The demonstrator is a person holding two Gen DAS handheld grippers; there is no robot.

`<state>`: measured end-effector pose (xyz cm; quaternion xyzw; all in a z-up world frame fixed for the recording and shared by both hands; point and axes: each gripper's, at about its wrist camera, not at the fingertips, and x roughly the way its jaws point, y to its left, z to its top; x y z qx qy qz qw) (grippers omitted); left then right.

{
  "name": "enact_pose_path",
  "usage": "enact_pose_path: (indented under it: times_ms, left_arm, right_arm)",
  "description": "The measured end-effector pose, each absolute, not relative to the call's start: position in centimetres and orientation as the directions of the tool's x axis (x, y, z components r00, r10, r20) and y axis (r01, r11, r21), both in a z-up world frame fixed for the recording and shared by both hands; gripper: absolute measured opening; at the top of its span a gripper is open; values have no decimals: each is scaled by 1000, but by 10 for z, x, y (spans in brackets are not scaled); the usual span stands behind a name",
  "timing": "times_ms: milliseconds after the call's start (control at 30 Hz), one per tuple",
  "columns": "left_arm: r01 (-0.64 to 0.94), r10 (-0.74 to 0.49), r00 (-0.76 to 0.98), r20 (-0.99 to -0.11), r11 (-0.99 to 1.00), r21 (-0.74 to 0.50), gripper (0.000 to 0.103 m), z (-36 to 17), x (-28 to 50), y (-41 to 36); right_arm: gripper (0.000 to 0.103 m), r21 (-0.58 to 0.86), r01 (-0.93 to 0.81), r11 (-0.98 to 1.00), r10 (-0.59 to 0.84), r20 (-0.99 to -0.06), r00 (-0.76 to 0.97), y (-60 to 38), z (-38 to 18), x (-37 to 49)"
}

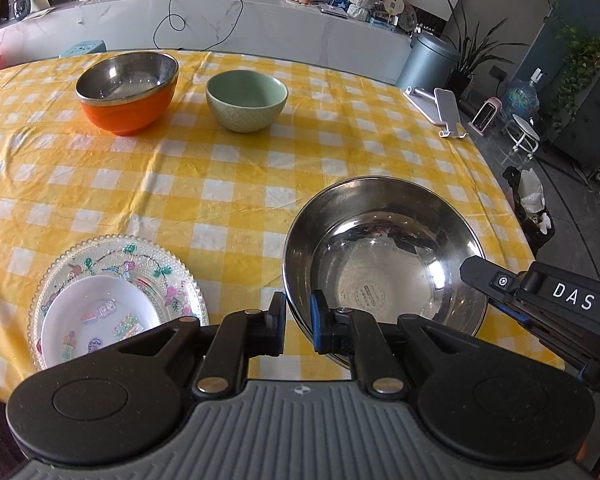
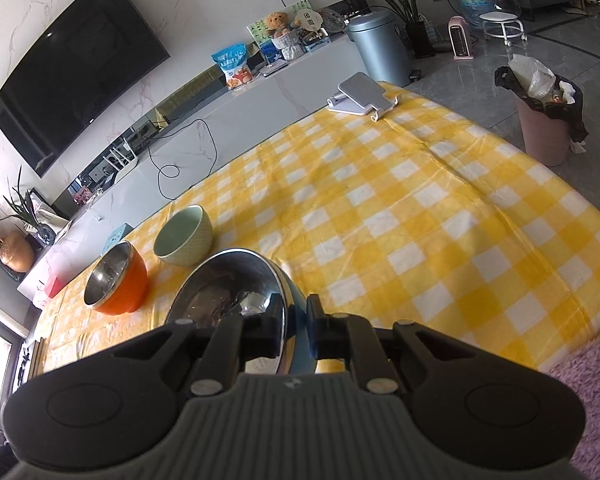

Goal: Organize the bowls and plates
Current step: 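Lift the blue steel bowl and carry it toward the orange steel bowl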

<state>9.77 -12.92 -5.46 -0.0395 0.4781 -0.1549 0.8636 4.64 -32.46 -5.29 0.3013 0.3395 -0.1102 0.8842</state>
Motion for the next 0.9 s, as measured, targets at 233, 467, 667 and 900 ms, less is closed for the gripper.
enact_pose_path:
  times_ms: [233, 467, 667, 900]
  left_arm:
    - [211, -274, 469, -839, 958, -195, 14, -69, 99, -130]
    - [225, -269, 482, -834, 958, -179, 14, -69, 100, -134]
    - [256, -301, 491, -818, 947, -195, 16, -67, 99, -139]
    - [262, -318, 483, -816, 942, -212, 22, -69, 101, -139]
  right_arm:
    - [9, 435, 398, 807, 18, -693, 720, -323, -69, 52]
    - [8, 417, 399, 816, 7, -698, 716, -322, -73, 56]
    - [8, 412, 437, 799, -9, -719, 695, -329, -82, 57]
    - [10, 409, 446, 796, -17, -722, 692, -333, -83, 57]
